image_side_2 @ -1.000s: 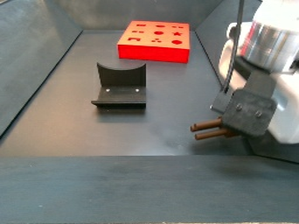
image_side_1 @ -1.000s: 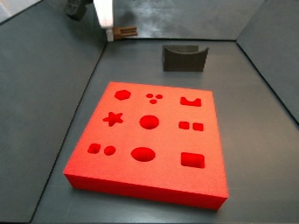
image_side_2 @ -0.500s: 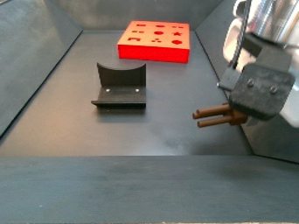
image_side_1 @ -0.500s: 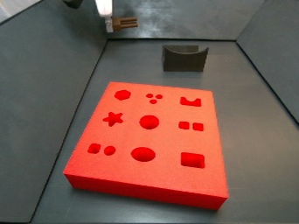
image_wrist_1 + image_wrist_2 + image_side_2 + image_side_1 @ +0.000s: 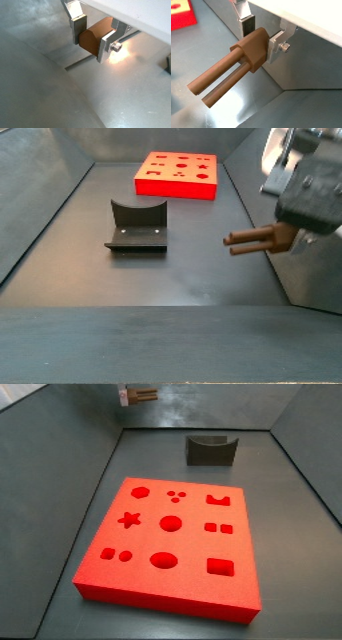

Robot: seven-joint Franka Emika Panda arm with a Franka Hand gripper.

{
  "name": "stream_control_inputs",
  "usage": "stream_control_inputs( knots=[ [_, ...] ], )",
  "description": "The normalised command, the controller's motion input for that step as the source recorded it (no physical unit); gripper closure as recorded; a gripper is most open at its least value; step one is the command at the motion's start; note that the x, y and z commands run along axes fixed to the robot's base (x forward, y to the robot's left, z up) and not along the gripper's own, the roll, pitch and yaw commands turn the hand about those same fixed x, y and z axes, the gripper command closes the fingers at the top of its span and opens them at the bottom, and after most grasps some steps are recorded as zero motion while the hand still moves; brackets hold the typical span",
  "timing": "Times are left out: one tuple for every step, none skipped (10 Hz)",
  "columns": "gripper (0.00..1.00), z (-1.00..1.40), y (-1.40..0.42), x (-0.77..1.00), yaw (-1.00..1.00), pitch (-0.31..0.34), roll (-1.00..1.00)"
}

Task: Pick up the 3 prong object. Move up. Place the 3 prong object on the fixture. Regrasp the 3 prong object. Move to above the board. Insert the 3 prong object.
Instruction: Place the 3 prong object on the fixture.

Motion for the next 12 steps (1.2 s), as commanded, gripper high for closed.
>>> stream_control_inputs(
  knots=[
    [1.00, 1.00, 0.01, -0.04, -0.01, 0.089, 0.06],
    [1.00, 0.95, 0.00, -0.04, 0.00, 0.094, 0.07],
    [1.00, 0.87, 0.00, -0.03, 0.00, 0.099, 0.08],
    [1.00, 0.70, 0.00, -0.03, 0.01, 0.110, 0.08],
    [1.00, 0.57, 0.01, -0.02, 0.02, 0.113, 0.08],
    [1.00, 0.40, 0.01, -0.01, 0.02, 0.114, 0.05],
    [1.00, 0.31, 0.01, -0.01, 0.01, 0.112, 0.04],
    [1.00, -0.21, -0.61, 1.00, 1.00, 0.020, 0.03],
    [1.00, -0.23, -0.61, 1.00, 1.00, 0.021, 0.03],
    [1.00, -0.22, -0.57, 1.00, 1.00, 0.016, 0.03],
    [1.00, -0.21, -0.54, 1.00, 1.00, 0.015, 0.03],
    [1.00, -0.20, -0.51, 1.00, 1.00, 0.016, 0.02]
  ],
)
